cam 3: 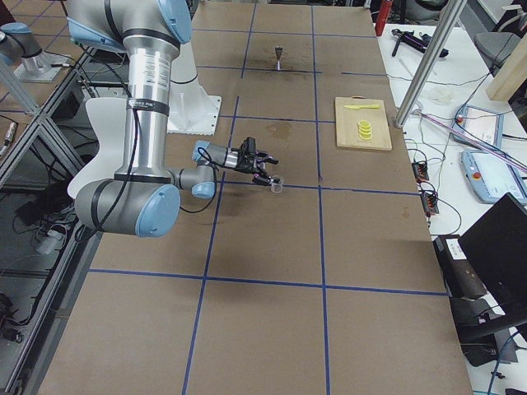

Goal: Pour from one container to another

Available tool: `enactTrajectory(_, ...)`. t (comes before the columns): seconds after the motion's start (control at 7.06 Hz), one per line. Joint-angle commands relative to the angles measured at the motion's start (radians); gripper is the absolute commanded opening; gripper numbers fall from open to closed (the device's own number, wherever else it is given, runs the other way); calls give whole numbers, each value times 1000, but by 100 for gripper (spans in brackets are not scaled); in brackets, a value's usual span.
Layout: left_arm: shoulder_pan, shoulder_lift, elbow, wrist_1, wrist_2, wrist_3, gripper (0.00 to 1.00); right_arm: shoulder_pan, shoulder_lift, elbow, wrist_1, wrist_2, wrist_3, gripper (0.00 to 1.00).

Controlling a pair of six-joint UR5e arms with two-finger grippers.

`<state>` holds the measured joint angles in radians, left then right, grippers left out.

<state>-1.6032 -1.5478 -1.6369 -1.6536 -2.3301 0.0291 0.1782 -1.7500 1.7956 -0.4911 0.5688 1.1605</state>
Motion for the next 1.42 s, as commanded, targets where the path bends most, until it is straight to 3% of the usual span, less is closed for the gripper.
enactTrajectory(0.0, 0, 0, -1, 0, 0, 0, 100, 163, -3, 57, -7, 211, -90, 100)
enactTrajectory(0.14, 0, 0, 0, 0, 0, 0, 100, 291, 4, 54, -9, 414, -108, 100)
enactTrajectory(0.42, 0, 0, 3, 0, 0, 0, 100, 631, 10, 47, -94, 949, -165, 100)
enactTrajectory(0.71, 0, 2, 6, 0, 0, 0, 100, 946, 9, 44, -279, 1377, -465, 100)
enactTrajectory(0.85, 2, 2, 6, 0, 0, 0, 100, 1100, 9, 44, -434, 1543, -663, 100)
enactTrajectory(0.99, 0, 2, 5, -3, 2, 2, 100, 1179, 9, 45, -628, 1624, -811, 100)
enactTrajectory(1.27, 2, 2, 3, -2, 2, 0, 100, 1256, 3, 53, -952, 1663, -1060, 100)
